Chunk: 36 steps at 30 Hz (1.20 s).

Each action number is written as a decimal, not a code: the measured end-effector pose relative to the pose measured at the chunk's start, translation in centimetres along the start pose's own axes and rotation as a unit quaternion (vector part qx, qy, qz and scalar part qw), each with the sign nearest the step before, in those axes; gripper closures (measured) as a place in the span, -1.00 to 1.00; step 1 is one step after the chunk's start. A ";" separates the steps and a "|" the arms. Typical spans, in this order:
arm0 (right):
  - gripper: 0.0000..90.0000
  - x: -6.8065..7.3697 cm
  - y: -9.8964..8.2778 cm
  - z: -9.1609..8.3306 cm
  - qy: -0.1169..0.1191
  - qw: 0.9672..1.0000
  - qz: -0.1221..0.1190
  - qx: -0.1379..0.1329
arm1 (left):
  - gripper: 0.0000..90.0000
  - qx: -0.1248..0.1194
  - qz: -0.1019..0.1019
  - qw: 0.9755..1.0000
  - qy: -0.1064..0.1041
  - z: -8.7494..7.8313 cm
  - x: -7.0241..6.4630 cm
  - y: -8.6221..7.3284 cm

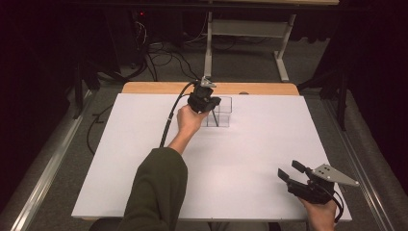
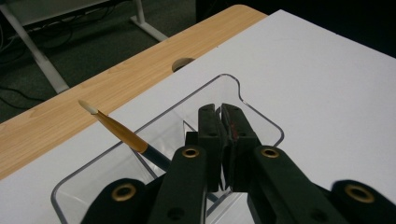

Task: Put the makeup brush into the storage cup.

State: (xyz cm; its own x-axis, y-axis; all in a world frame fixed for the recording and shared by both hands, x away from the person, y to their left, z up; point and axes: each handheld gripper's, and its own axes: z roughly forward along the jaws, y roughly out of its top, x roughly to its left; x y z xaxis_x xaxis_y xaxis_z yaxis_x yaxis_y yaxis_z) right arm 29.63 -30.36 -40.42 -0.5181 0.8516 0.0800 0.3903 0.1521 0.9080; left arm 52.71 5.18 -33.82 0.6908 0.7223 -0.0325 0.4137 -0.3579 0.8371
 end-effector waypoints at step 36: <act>-0.21 0.2 0.3 0.7 0.007 1.000 -0.006 0.005 | -0.05 -0.022 -0.026 0.999 -0.005 -4.5 -0.1 -0.3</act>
State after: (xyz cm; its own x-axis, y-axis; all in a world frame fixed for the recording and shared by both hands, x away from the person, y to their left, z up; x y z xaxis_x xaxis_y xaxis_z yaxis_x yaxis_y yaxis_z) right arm 30.18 -29.75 -40.46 -0.5338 0.8423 0.0751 0.3919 0.1677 0.9046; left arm 49.85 7.94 -31.63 0.6754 0.7328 -0.0824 0.4232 -0.2936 0.8572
